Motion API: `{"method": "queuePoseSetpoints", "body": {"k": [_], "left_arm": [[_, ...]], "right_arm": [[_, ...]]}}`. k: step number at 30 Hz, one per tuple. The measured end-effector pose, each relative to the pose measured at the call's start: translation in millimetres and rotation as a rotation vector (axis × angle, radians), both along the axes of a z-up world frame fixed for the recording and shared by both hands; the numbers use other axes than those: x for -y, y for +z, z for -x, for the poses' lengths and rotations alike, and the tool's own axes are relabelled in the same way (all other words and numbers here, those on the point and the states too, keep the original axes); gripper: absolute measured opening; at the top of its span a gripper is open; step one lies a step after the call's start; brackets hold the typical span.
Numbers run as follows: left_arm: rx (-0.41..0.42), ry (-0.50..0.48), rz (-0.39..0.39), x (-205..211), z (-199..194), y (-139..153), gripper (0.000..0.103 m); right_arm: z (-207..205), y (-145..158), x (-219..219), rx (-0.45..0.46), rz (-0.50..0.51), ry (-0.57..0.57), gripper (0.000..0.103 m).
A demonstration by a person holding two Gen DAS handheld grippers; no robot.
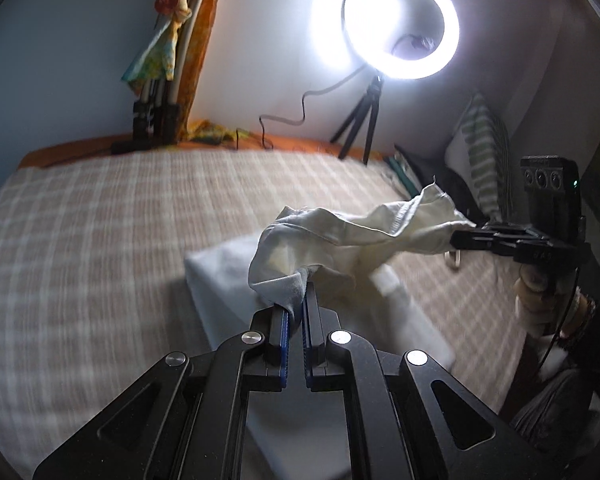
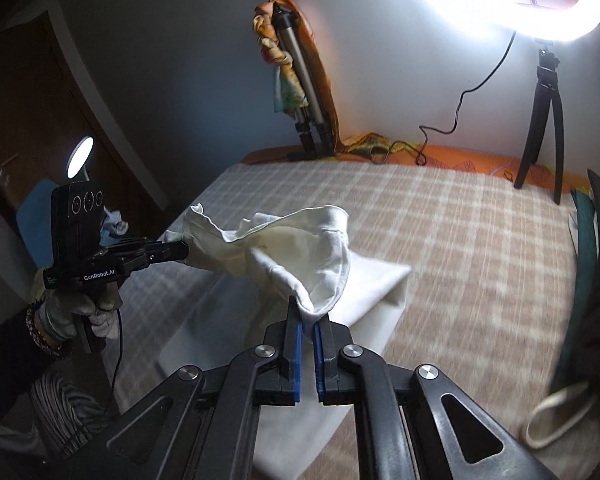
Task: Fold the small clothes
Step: 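Lift the collar with both tools and fold it over onto the hem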
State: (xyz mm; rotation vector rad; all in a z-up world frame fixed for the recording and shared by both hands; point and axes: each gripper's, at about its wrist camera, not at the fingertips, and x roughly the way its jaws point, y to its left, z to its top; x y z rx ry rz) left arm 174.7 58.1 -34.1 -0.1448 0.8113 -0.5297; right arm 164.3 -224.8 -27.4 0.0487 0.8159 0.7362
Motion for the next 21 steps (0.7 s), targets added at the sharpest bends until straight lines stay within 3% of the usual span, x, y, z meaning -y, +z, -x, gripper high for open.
{"method": "queuePoseSetpoints", "body": {"k": [8, 18, 21], "left_arm": [[-0.010, -0.008, -0.074, -0.1, 44.5, -22.9, 0.004], [0.025, -0.074, -0.215, 6.7, 79.3, -31.4, 0.007], [0.011, -0.090, -0.251, 2.2, 92.9, -33.9, 0.007]], "right_arm": [[50.7, -24.3, -4.2, 0.015, 0.087, 0.012, 0.003], [91.0, -40.7, -11.3, 0.142, 0.277, -0.004, 0.005], [102.1, -41.8, -3.5, 0.156, 0.294, 0.000, 0.007]]}}
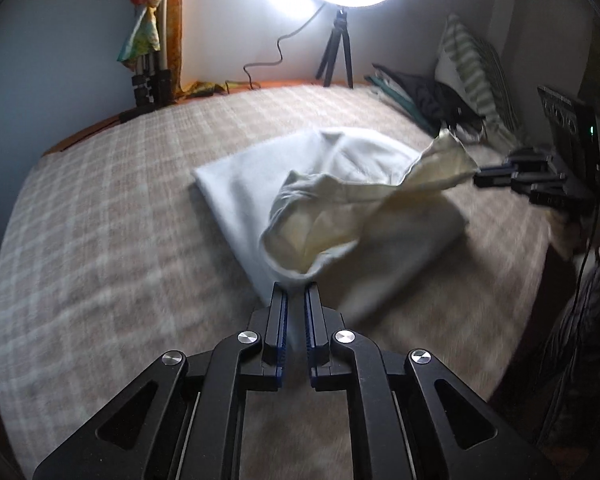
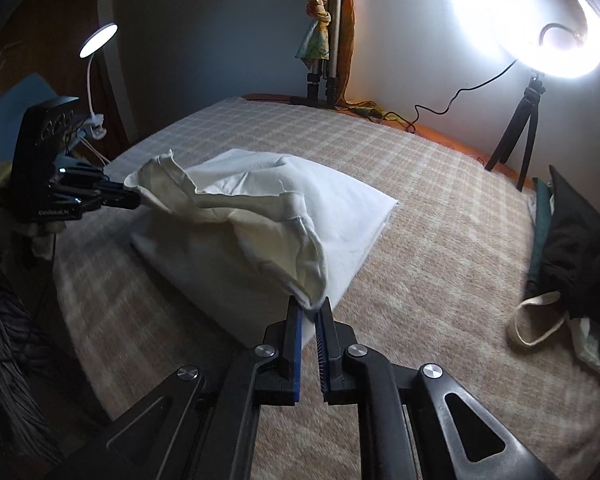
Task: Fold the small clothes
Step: 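Lift the collar with both tools and fold it over onto the hem, then open both tools and release the folded shirt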
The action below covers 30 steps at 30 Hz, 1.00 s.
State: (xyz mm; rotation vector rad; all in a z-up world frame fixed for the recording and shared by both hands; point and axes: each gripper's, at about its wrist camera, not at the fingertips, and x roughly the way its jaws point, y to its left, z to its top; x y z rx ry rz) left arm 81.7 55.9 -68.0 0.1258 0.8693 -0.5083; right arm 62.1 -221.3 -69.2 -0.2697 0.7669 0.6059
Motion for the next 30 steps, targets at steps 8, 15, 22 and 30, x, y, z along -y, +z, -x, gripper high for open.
{"method": "queuePoseSetpoints", "body": {"k": [8, 15, 22, 30], "left_arm": [[-0.099, 0.167, 0.231, -42.9, 6.5, 2.1, 0.011], [-0.312, 0.298, 0.546, -54.3, -10.8, -18.3, 0.022], [-0.303, 0.242, 0.478, -25.1, -13.1, -19.0, 0.022], [-0.234, 0.256, 0.468, -38.6, -2.3, -1.4, 0.022]], "right_arm": [[5.9, 7.6, 33.5, -0.094, -0.168, -0.067, 0.034], [-25.8, -23.5, 54.8, -0.396, -0.491, -0.179, 0.037], [-34.3, -45.5, 46.5, -0.504, -0.535, -0.225, 0.044], [-24.6, -40.4, 26.4, -0.444, -0.411, -0.191, 0.023]]}}
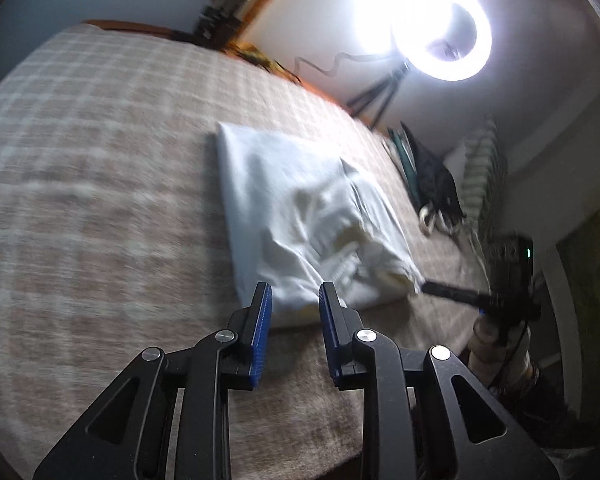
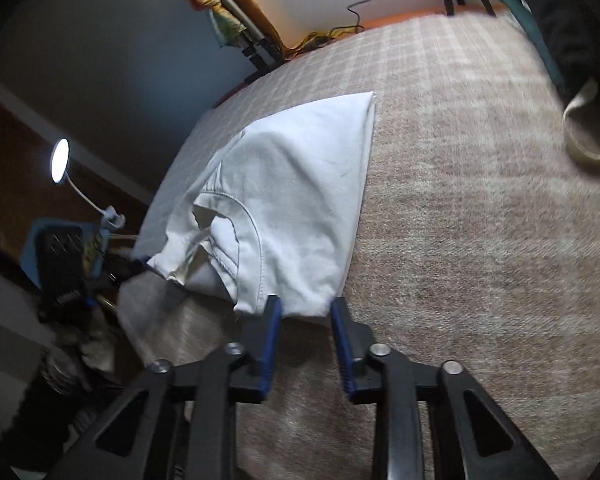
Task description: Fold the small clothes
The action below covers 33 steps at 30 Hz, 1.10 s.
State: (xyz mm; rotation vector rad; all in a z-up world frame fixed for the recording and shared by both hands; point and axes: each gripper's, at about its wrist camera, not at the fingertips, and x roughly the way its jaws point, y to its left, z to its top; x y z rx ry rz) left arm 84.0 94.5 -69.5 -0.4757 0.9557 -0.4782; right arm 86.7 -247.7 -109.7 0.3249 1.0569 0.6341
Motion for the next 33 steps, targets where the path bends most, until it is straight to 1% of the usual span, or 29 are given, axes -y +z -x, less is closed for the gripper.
{"method": "queuePoseSetpoints", "body": {"k": [1, 3, 4, 5, 6, 8, 10, 11, 12, 13, 14, 15, 17, 18, 19, 20, 22, 23, 24, 25, 26, 28, 30, 32, 33], "left_arm": [[-0.009, 0.029, 0.026, -5.6, -3.4, -1.1, 0.022], [-0.037, 0.070, 0.075, -13.9, -7.4, -5.7, 0.022], [-0.065, 0.082, 0.090, -15.2, -10.0, -9.4, 0.023], [-0.092, 0.080, 0.099, -14.5, -12.1, -13.1, 0.026], [-0.115, 0.071, 0.102, -9.6, -14.9, -16.6, 0.028], [-0.144, 0.038, 0.099, 1.5, -16.9, -22.8, 0.028], [-0.155, 0.008, 0.055, 13.6, -17.0, -27.8, 0.028], [-0.152, 0.005, 0.033, 17.8, -15.9, -28.5, 0.028], [-0.148, 0.004, 0.014, 20.9, -15.9, -30.3, 0.025], [-0.149, 0.012, 0.002, 22.1, -15.9, -32.3, 0.023], [-0.147, 0.016, 0.002, 21.7, -15.9, -33.2, 0.013], [-0.141, 0.019, 0.006, 20.7, -15.7, -33.1, 0.006], [-0.111, 0.025, 0.009, 17.6, -13.3, -27.8, 0.005], [-0.092, 0.025, 0.007, 16.0, -11.5, -23.8, 0.005], [-0.077, 0.026, 0.010, 13.4, -9.3, -20.3, 0.005], [-0.066, 0.026, 0.009, 13.4, -8.3, -17.5, 0.004], [-0.036, 0.028, 0.019, 9.1, -3.9, -8.3, 0.004], [-0.021, 0.024, 0.004, 7.5, -1.6, -4.5, 0.004], [-0.014, 0.023, -0.036, 8.3, -0.9, -5.2, 0.004], [-0.028, 0.017, -0.073, 10.1, -1.5, -10.7, 0.004], [-0.061, 0.008, -0.098, 11.0, -1.7, -20.1, 0.004], [-0.103, 0.009, -0.114, 11.1, -1.0, -35.1, 0.004], [-0.097, -0.007, -0.142, 12.9, 1.4, -37.6, 0.004], [-0.088, -0.013, -0.161, 11.8, 4.1, -33.1, 0.005], [-0.070, 0.003, -0.178, 8.3, 6.7, -27.4, 0.005]], "right_arm": [[-0.2, 0.4, 1.5, -0.002, -0.013, -0.001, 0.023], [-2.1, 1.7, 5.8, -0.009, -0.048, -0.010, 0.027], [-3.0, 1.8, 8.9, -0.015, -0.062, -0.016, 0.031], [-5.1, 1.4, 11.7, -0.023, -0.078, -0.025, 0.038], [-6.1, 1.1, 14.8, -0.031, -0.089, -0.031, 0.040], [-9.4, -1.8, 14.8, -0.053, -0.105, -0.038, 0.042], [-11.0, -5.3, 12.3, -0.064, -0.092, -0.040, 0.042], [-11.2, -6.4, 11.6, -0.065, -0.085, -0.039, 0.041], [-11.1, -8.1, 9.1, -0.068, -0.081, -0.033, 0.040], [-11.0, -9.3, 7.8, -0.072, -0.079, -0.027, 0.035], [-10.7, -9.6, 6.9, -0.071, -0.073, -0.024, 0.030], [-10.2, -9.1, 5.5, -0.063, -0.062, -0.024, 0.028], [-8.8, -6.2, 6.2, -0.047, -0.053, -0.029, 0.015], [-8.2, -5.1, 8.4, -0.044, -0.061, -0.033, 0.013], [-7.3, -2.7, 11.5, -0.038, -0.074, -0.040, 0.008], [-6.3, 0.2, 14.6, -0.032, -0.086, -0.046, 0.006], [-3.0, 7.9, 21.6, -0.023, -0.117, -0.055, 0.003], [-0.7, 12.9, 24.4, -0.015, -0.133, -0.053, 0.003], [1.6, 16.5, 25.5, -0.001, -0.142, -0.044, 0.003], [3.3, 15.9, 24.8, 0.002, -0.124, -0.036, 0.003], [4.3, 10.3, 20.9, -0.009, -0.080, -0.026, 0.003], [3.8, -5.2, 16.4, -0.049, -0.024, -0.028, 0.003], [2.4, -14.6, 16.2, -0.079, -0.002, -0.032, 0.002], [3.0, -10.5, 17.3, -0.055, 0.034, -0.032, 0.003], [4.4, -6.5, 18.1, -0.036, 0.051, -0.030, 0.004]]}}
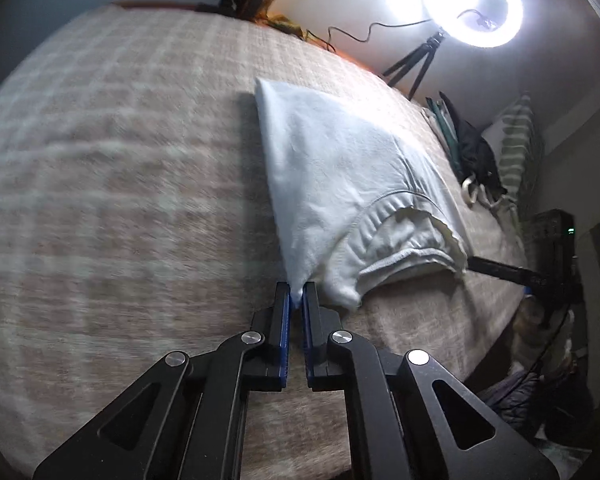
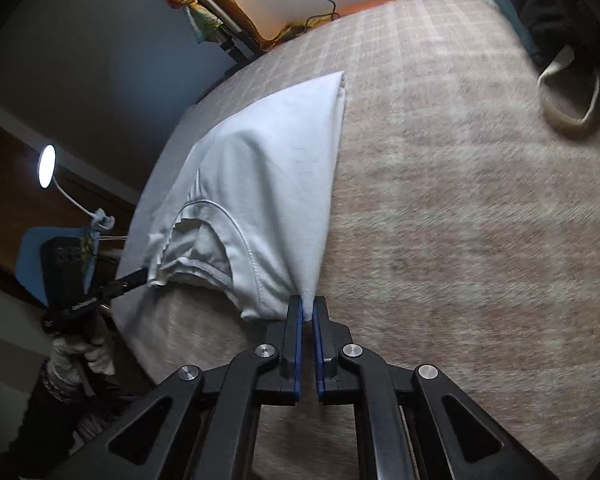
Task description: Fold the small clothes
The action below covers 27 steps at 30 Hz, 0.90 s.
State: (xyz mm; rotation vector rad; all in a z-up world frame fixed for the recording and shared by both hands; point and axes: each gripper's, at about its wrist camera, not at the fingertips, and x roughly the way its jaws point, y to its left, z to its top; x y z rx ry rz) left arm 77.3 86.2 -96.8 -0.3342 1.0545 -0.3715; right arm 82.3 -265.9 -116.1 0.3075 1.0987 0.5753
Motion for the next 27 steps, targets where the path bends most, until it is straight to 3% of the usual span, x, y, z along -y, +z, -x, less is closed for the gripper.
{"method": "queuePoseSetpoints", "body": {"k": [3, 7, 10, 14, 17, 23, 27], "left_arm": [[0.042, 0.025, 0.002, -7.0, 3.7, 14.7, 0.005], [0.137, 0.022, 0.053, -3.6, -5.0, 37.5, 0.006], [0.137, -0.002, 0.041, 8.1, -21.4, 38.0, 0.006], [0.049, -0.035, 0.037, 20.5, -42.0, 13.8, 0.006], [-0.034, -0.075, 0.012, 25.0, -35.3, -8.4, 0.006], [0.008, -0.092, -0.047, 11.2, -8.9, -4.5, 0.006], [0.052, -0.068, -0.030, 8.0, -5.7, 8.7, 0.006]], "right_arm": [[1.0, 14.5, 3.4, 0.063, 0.059, -0.025, 0.019], [3.1, 36.3, 0.6, 0.183, 0.055, -0.015, 0.020], [0.3, 43.4, -21.0, 0.237, 0.046, 0.046, 0.020], [-2.7, 34.4, -56.9, 0.253, 0.141, 0.138, 0.020], [-8.6, 19.7, -67.6, 0.224, 0.228, 0.154, 0.020], [-2.8, 10.8, -55.2, 0.185, 0.281, 0.192, 0.020], [-2.1, 26.2, -42.2, 0.214, 0.216, 0.176, 0.022]]}}
